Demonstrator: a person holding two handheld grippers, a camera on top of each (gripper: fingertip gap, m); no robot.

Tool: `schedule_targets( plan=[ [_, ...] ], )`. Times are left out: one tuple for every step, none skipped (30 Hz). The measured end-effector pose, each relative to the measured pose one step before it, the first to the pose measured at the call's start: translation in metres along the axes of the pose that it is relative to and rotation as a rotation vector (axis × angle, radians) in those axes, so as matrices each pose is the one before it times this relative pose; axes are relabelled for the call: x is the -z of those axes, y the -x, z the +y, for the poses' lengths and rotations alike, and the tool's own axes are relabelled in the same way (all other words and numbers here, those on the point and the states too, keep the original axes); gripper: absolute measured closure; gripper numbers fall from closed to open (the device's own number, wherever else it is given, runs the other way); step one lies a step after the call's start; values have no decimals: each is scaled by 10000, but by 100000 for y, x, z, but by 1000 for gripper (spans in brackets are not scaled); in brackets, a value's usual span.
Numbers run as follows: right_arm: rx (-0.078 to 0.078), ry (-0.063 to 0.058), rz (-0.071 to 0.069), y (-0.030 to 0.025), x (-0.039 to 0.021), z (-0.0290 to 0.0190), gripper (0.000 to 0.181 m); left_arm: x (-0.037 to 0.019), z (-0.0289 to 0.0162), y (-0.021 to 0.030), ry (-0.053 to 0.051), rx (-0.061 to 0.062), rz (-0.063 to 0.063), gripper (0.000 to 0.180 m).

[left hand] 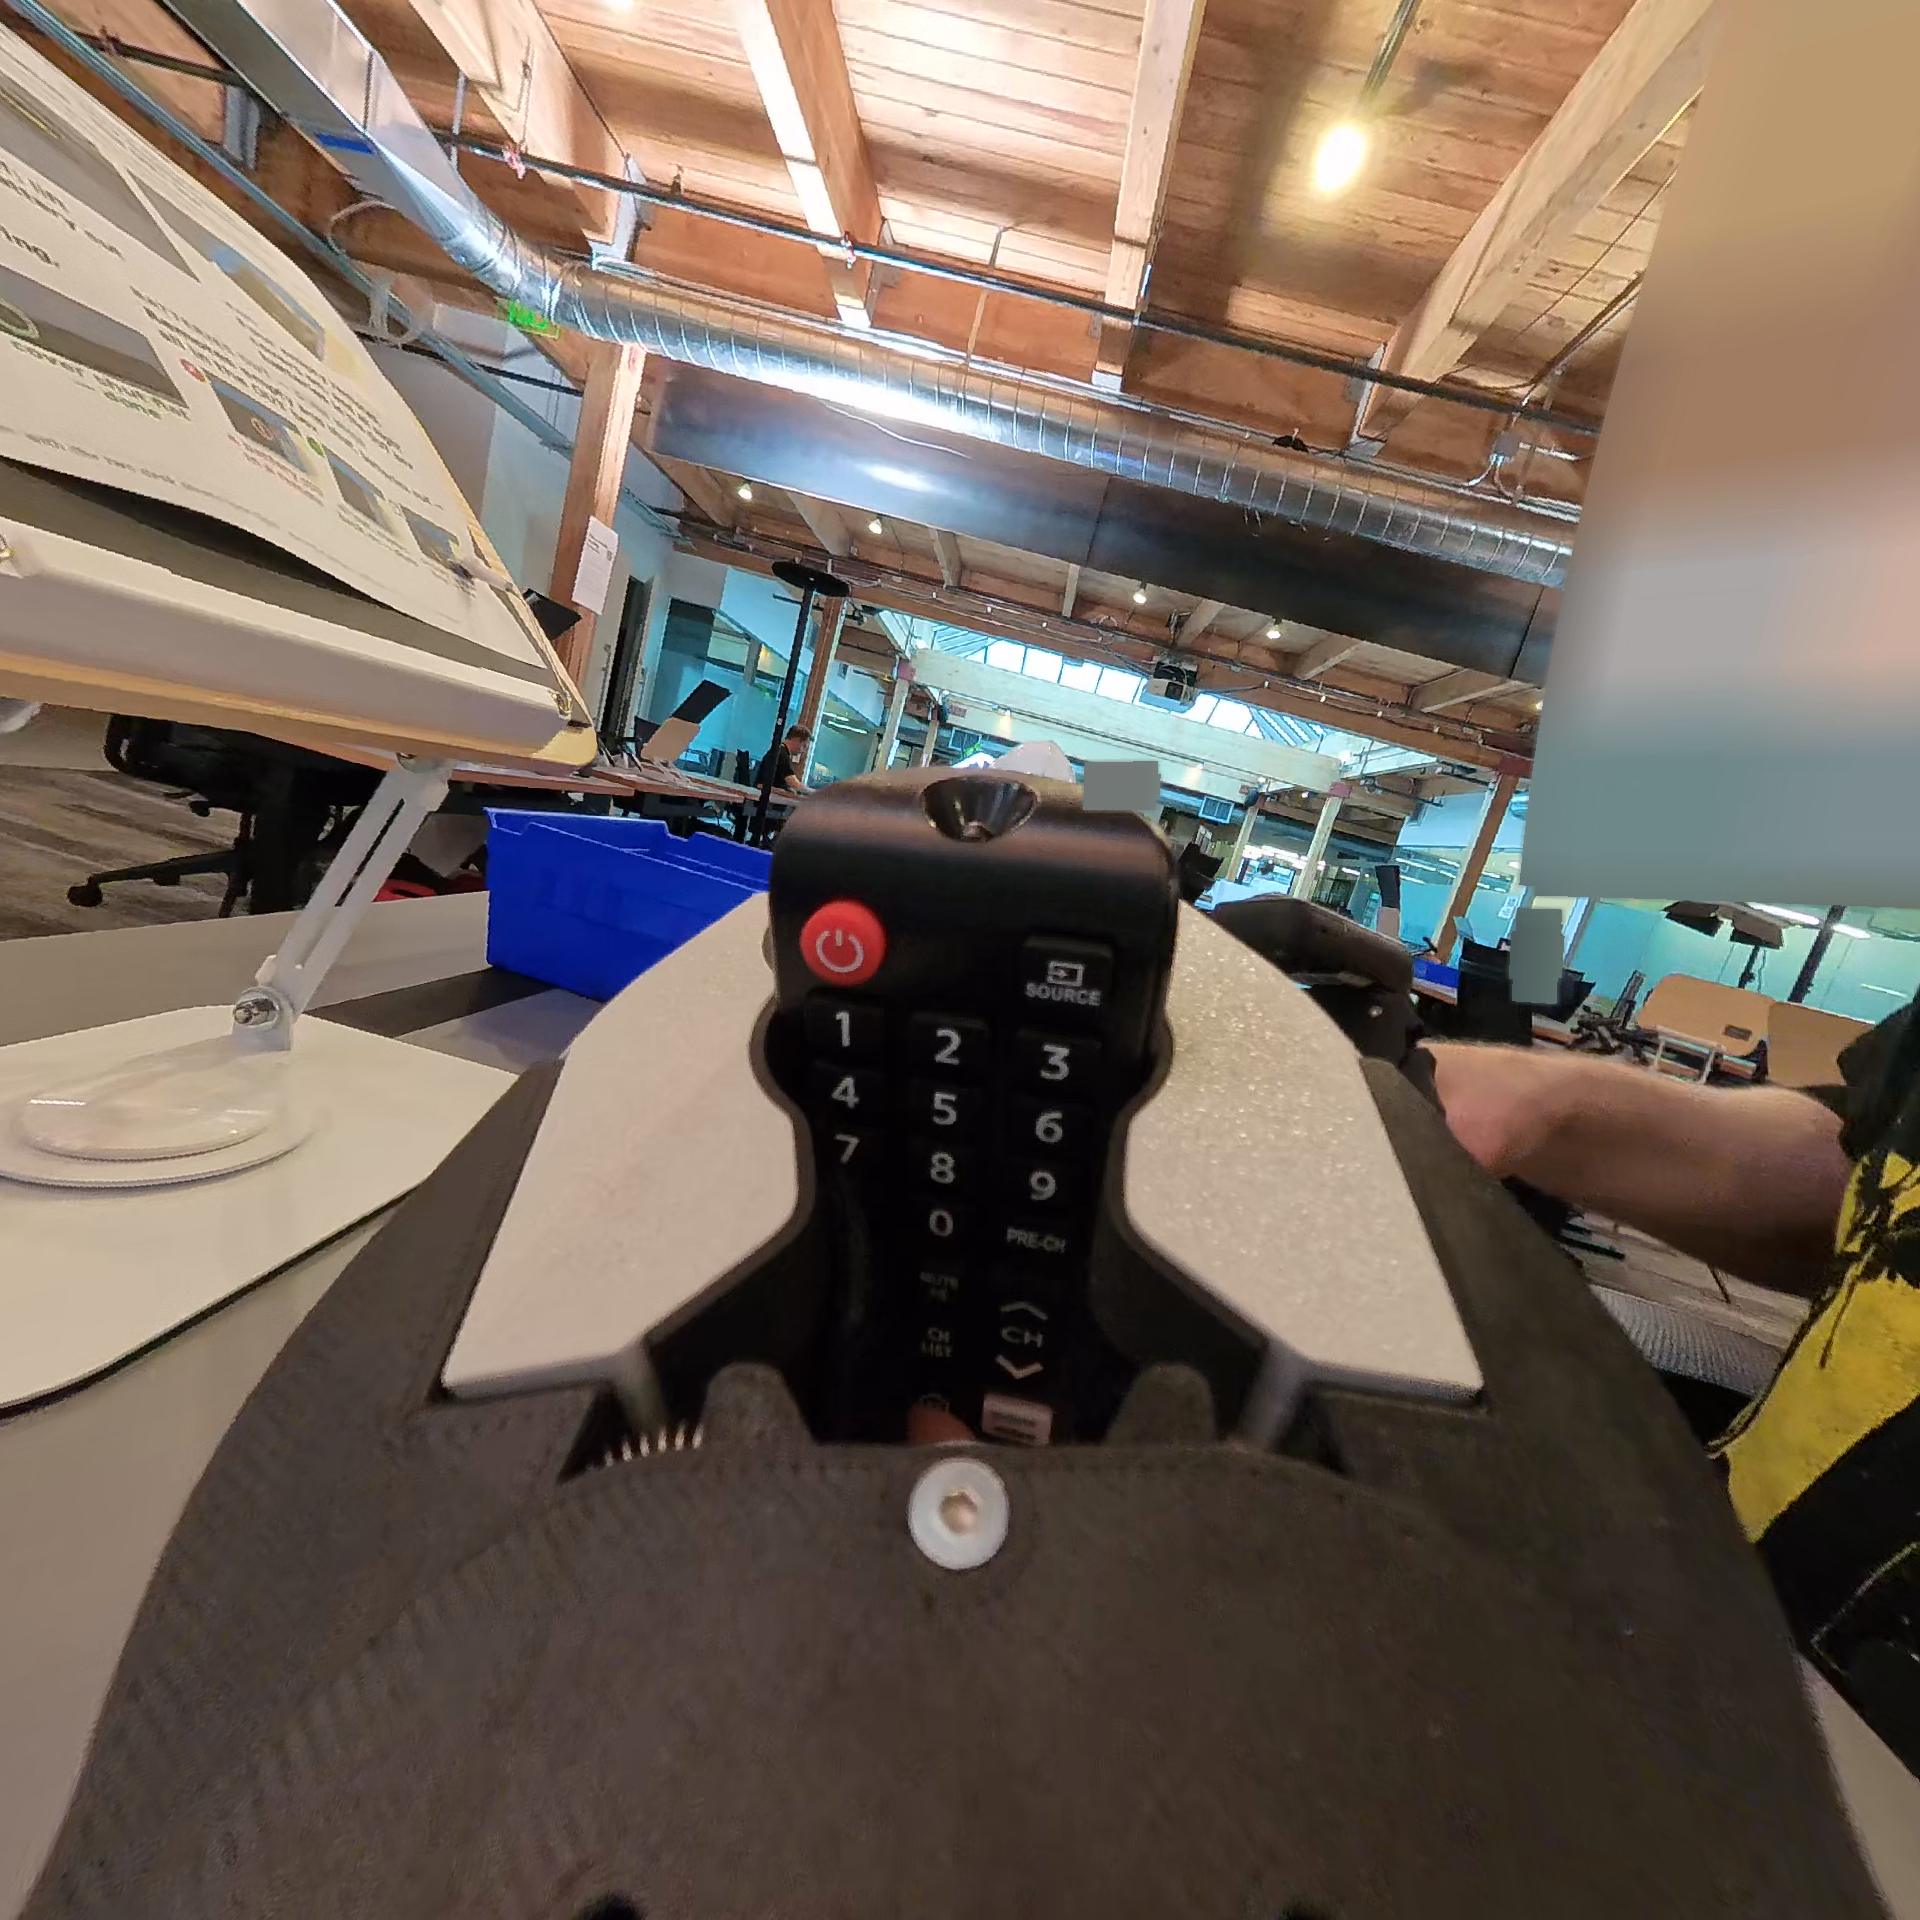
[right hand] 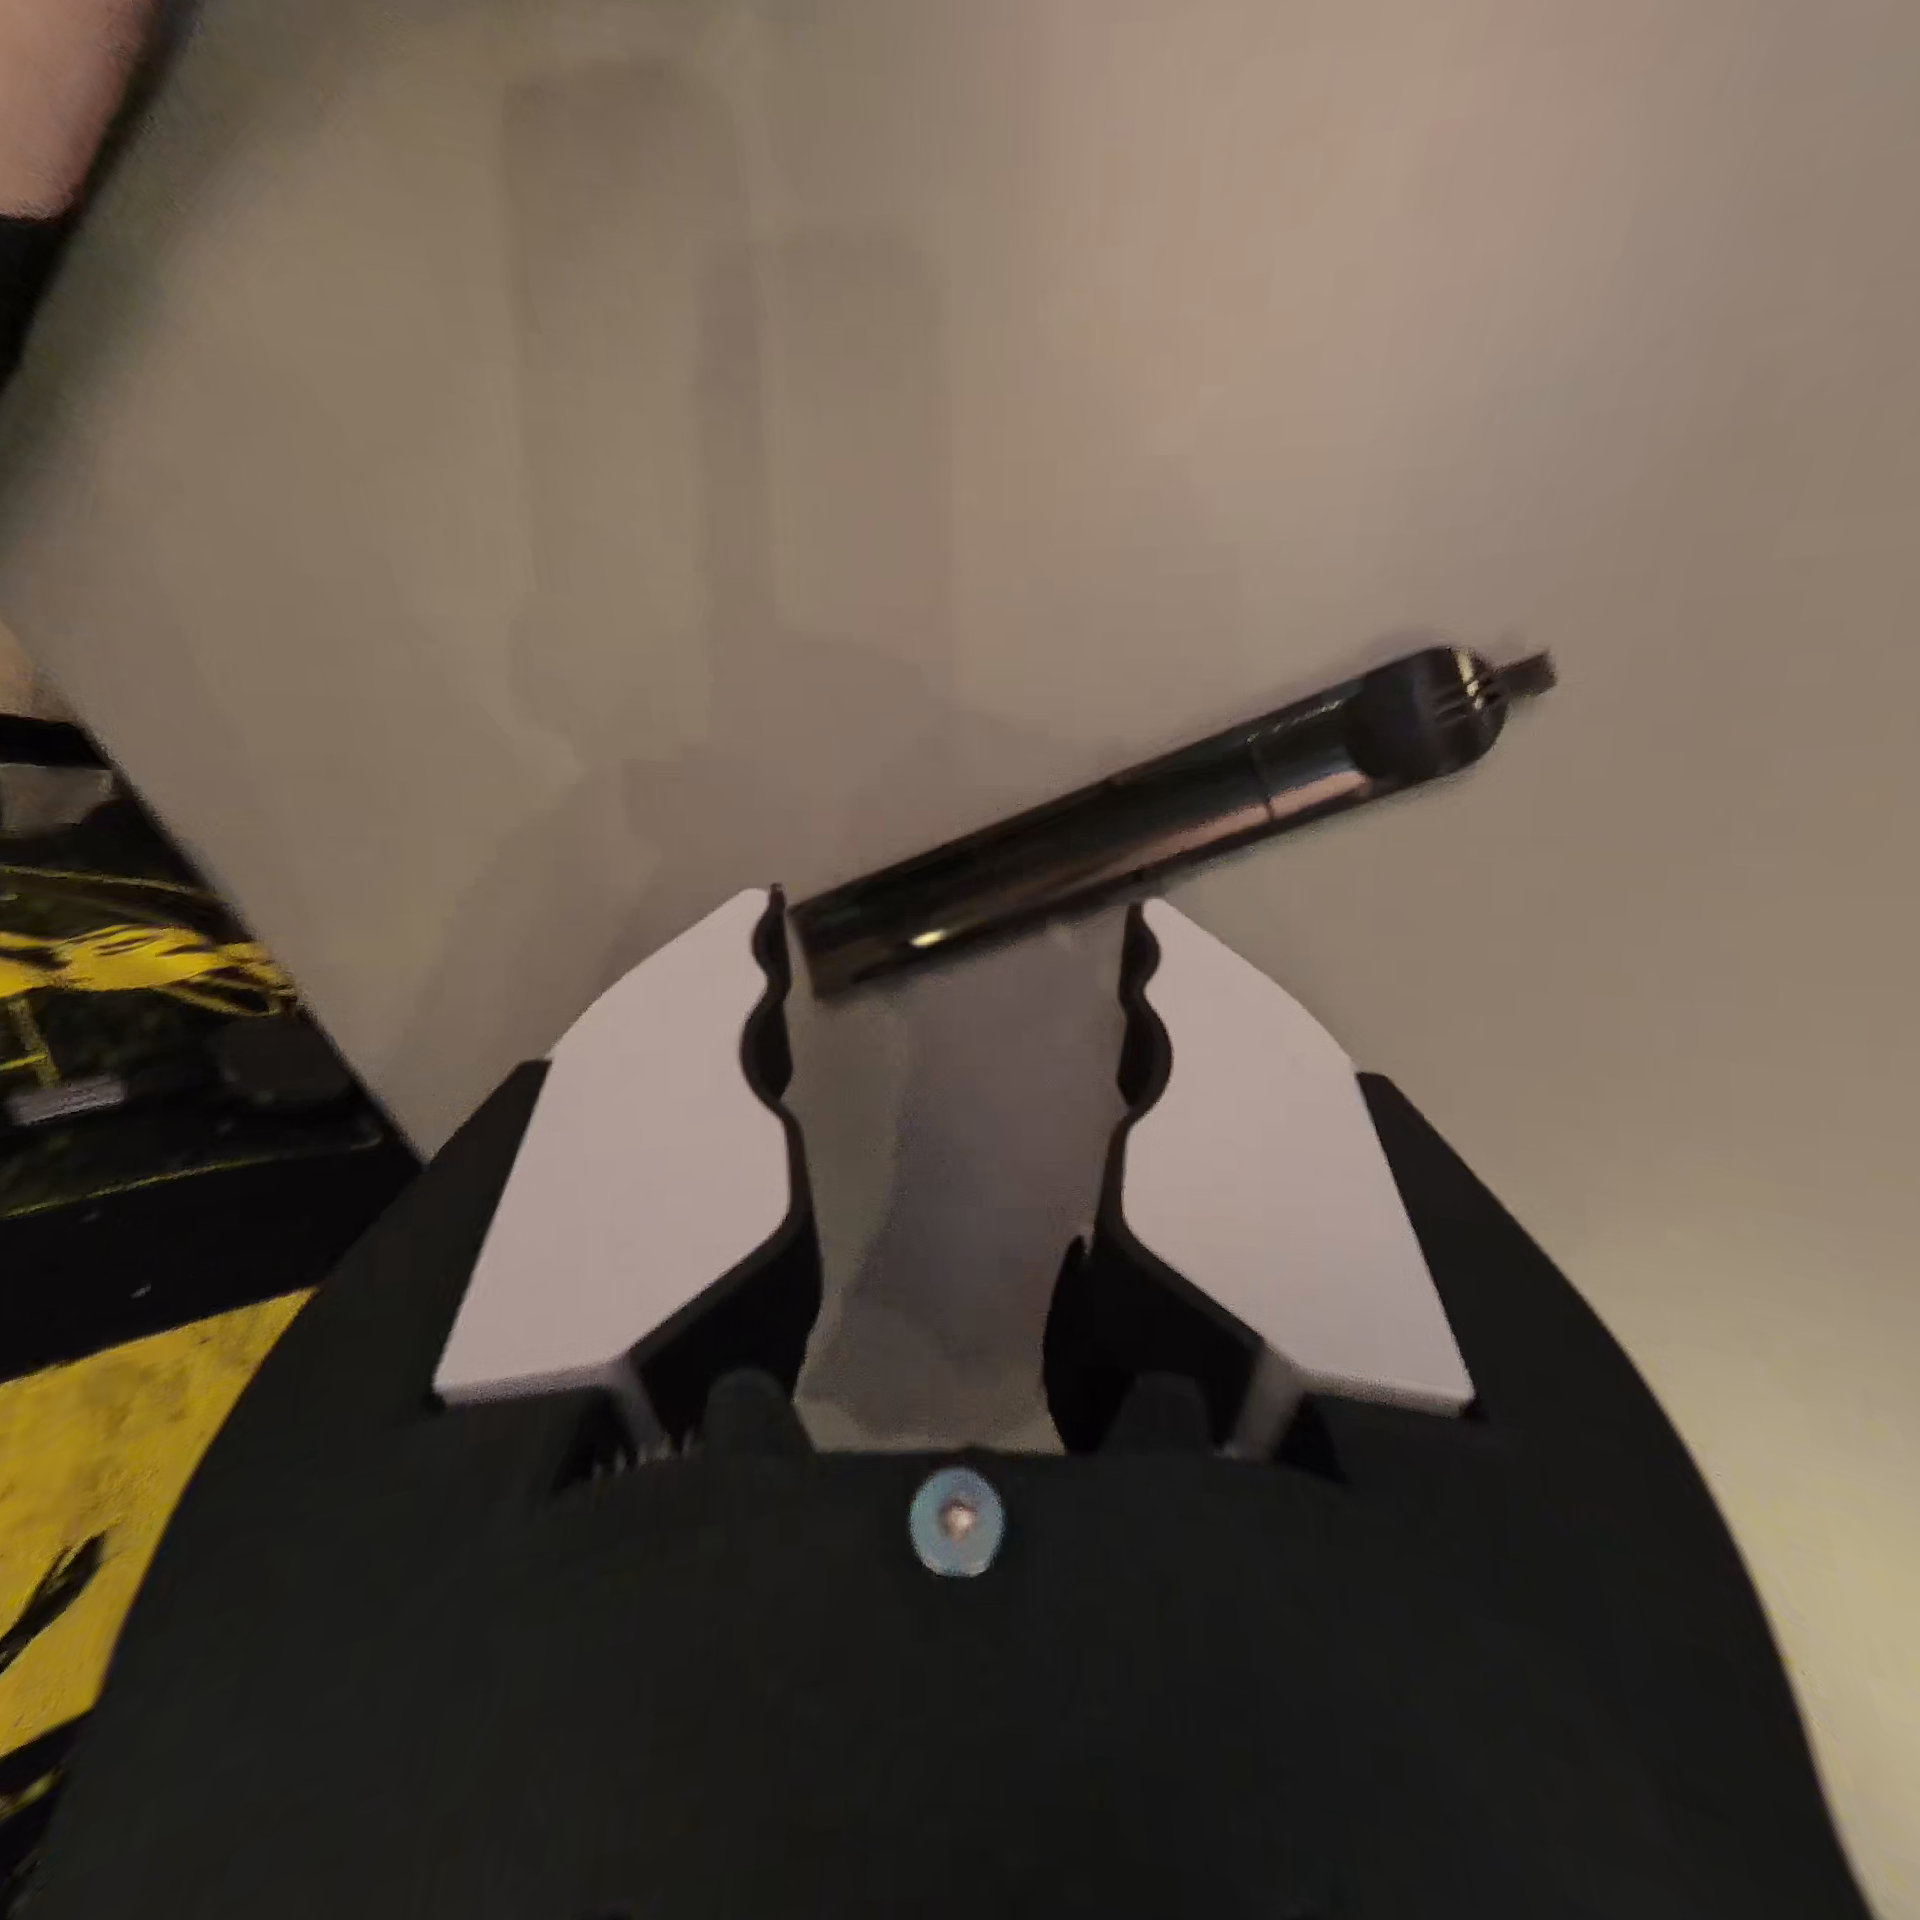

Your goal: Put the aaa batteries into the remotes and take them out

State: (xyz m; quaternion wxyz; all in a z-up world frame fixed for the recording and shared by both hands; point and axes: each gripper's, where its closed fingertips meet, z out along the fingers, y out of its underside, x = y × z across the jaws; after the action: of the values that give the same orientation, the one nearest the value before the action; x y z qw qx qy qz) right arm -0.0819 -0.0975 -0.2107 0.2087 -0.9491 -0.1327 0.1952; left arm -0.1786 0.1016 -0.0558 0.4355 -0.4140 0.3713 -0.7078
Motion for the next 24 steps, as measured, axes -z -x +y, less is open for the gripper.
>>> schedule_targets(
  plan=[
    [152, 13, 210, -157, -275, -322, 125, 66, -169, -15, -61, 12, -2, 120],
    [100, 29, 52, -21, -329, -407, 131, 53, -149, 11, -46, -11, -15, 120],
    [163, 57, 75, -65, -380, -426, 140, 52, -118, -28, -23, -15, 4, 120],
    [464, 194, 91, 16, -412, -239, 155, 51, -95, -29, -10, -19, 1, 120],
    [710, 194, 119, 10, -405, -269, 168, 67, -102, 9, -24, -28, -23, 120],
    [576, 197, 120, -104, -323, -339, 178, 54, -102, 15, -34, -8, -9, 120],
    [460, 276, -122, 169, -217, -341, 179, 47, -82, 6, -21, 1, 4, 120],
    [356, 249, -21, -115, -93, -367, 174, 45, -31, 42, 1, -22, -18, 120],
    [-130, 72, 268, -658, 79, -363, 157, 47, -12, 99, 9, -30, -46, 120],
    [-434, 34, 31, -328, 168, -242, 136, 63, -32, 111, -10, -18, -48, 120],
    [-511, -69, -284, 244, 212, -204, 126, 61, -61, 85, -27, -5, -30, 120],
    [-302, -75, -291, 508, 54, -18, 119, 54, -83, 78, -27, -1, -23, 120],
    [-17, -104, -64, 398, -155, -50, 119, 56, -105, 73, -33, 5, -19, 120],
    [80, -47, 159, 117, -301, -126, 118, 47, -77, 55, -36, 18, -2, 120],
    [129, -60, 217, -26, -165, -431, 118, 36, -35, 55, -25, 31, 0, 120],
    [115, -407, 353, -295, 171, -1077, 118, 24, 0, 58, -17, 27, -15, 120],
    [133, -468, 273, -244, 284, -1274, 118, 20, -11, 30, -18, 13, -14, 120],
    [173, -227, 134, -129, 135, -991, 120, 16, -36, 6, -17, 1, -3, 120],
    [99, -42, 297, -467, -55, -739, 120, 20, -66, -7, -17, -9, -6, 120],
    [71, -100, 365, -621, -202, -786, 120, 23, -67, 7, -16, -12, -8, 120],
    [22, -53, 158, -423, -403, -582, 126, 29, -50, 3, -12, -14, -8, 120],
    [-42, 199, 131, -536, -723, -53, 130, 37, -67, 24, -10, -14, -14, 120],
    [-132, 274, 87, -529, -930, 226, 129, 48, -77, 40, -16, -10, -14, 120],
    [-155, 273, -97, -208, -901, 381, 131, 48, -97, 33, -22, -9, -13, 120]
  ],
)
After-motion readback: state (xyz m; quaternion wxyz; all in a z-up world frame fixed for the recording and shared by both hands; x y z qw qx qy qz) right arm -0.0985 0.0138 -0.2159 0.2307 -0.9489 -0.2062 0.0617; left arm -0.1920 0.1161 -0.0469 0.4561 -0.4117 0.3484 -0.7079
